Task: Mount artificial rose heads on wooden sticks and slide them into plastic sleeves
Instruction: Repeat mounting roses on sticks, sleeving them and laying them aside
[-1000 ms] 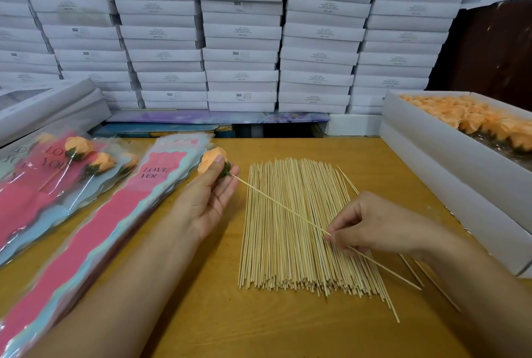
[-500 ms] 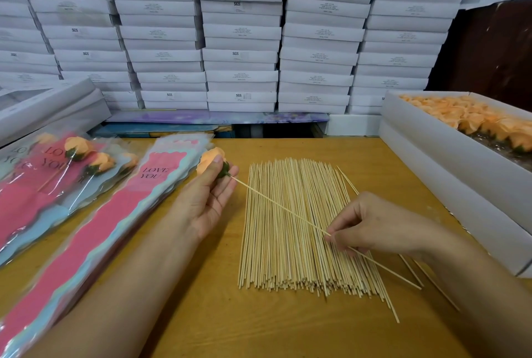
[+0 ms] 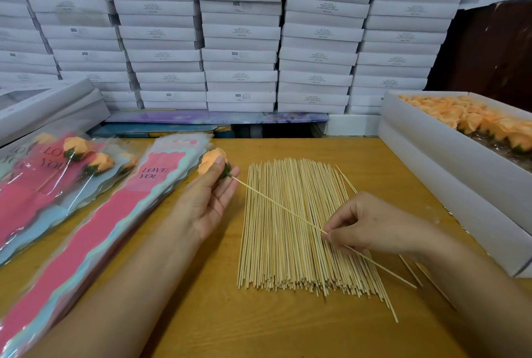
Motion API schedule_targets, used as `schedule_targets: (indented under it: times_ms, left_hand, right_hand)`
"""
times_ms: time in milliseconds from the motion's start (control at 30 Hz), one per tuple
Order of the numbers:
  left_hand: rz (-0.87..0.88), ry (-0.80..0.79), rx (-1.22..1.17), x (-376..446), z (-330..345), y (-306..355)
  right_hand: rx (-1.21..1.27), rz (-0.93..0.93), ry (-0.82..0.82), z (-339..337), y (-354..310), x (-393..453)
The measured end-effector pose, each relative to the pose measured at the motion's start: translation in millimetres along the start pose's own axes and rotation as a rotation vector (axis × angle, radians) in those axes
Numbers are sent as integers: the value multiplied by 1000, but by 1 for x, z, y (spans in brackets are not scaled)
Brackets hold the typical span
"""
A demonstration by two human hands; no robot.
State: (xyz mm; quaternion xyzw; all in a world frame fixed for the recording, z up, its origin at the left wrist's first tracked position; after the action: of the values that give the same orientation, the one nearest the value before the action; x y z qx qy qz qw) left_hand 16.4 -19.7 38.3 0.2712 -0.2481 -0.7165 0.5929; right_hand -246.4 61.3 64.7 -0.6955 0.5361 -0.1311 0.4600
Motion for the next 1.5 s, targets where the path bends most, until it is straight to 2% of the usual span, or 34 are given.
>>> schedule_targets:
  times_ms: [167,400,567,867,1500]
  left_hand:
    - [-1,13,5,0,-1,0]
    - [24,62,-7,0,0,1]
    - [38,93,-31,-2,-1,4]
    - [53,115,-5,-1,-1,2]
    - [25,113,-7,-5,2,-2]
  right_hand:
    - [13,4,72,4,3,4]
    - [-36,-32,342,13,9,17]
    - [-109,-53,477,20,11,22]
    - [-358,-61,546,33,10,23]
    - [-530,-83,570,33,9,21]
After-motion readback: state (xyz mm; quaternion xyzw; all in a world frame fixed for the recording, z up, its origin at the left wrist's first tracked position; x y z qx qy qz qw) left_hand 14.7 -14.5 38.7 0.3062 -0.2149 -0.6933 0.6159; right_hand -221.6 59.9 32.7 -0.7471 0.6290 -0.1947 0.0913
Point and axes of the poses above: each hand's wrist, its own x-axis towards the middle knuckle, its own z-axis out of the palm, y = z × x, the point moved 1 cm from there along x, towards the middle knuckle, and after that the axes turned 9 degrees about -y, right-handed, at the moved point
